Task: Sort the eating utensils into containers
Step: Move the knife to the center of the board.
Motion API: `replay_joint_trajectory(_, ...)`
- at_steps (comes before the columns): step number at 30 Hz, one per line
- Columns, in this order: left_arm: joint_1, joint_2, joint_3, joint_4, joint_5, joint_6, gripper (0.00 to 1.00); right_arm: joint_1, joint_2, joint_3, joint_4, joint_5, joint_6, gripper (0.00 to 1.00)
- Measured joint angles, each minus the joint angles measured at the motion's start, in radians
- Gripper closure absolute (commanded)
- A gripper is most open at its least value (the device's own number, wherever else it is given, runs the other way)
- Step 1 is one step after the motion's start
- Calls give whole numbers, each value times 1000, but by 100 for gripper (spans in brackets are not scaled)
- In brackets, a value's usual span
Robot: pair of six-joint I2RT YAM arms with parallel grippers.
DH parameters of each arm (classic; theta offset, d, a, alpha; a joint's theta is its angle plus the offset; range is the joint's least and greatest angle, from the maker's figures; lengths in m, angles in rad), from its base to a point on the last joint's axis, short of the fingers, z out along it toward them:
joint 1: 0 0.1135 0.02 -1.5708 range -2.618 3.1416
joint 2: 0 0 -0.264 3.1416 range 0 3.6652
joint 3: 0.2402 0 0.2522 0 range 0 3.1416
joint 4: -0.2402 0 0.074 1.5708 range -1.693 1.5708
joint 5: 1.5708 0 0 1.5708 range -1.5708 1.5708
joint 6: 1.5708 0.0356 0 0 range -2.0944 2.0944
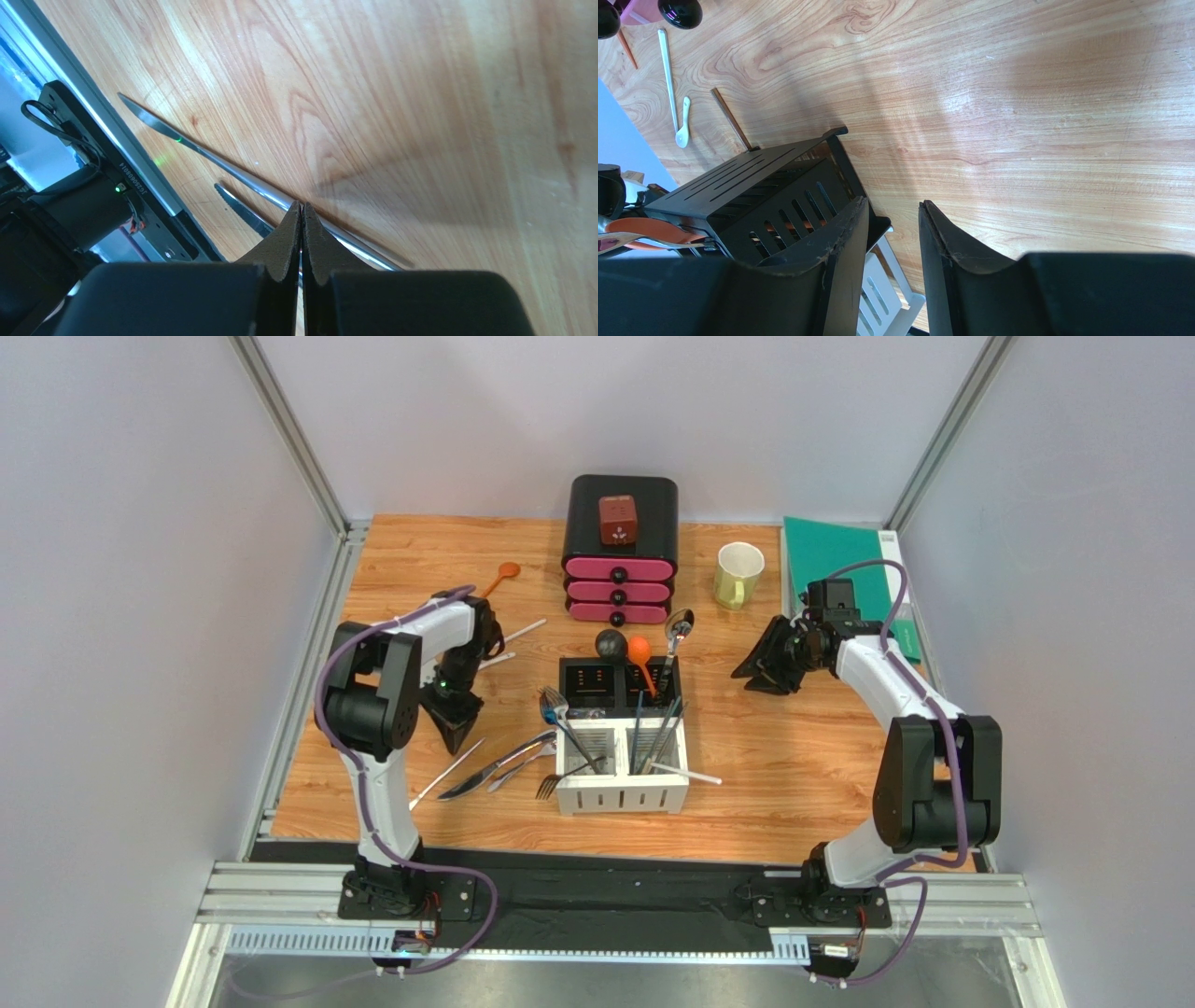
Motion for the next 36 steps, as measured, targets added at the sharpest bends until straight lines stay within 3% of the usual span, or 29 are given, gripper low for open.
replay_joint_trajectory(12,-101,1,80,0,-37,17,100,0,0,6,-4,-11,-5,63)
replay_joint_trajectory(14,-107,-27,81,0,-50,31,89,0,-1,22,-10,-11,-8,63)
replay_joint_trajectory(17,-106,-86,119,-11,-80,62,82,0,-5,70,-30,-9,-16,63)
replay_joint_trajectory(19,-103,-135,166,-8,-108,94,68,0,-14,108,-47,-4,-22,63)
replay_joint_trajectory(28,-96,-533,184,16,-80,311,67,56,-142,418,-84,31,4,62)
replay_joint_trajectory(32,-96,-651,161,50,-45,389,65,164,-198,504,-54,12,33,62)
replay_joint_trajectory(36,-95,-784,127,69,-11,447,58,336,-117,735,-63,-24,15,61)
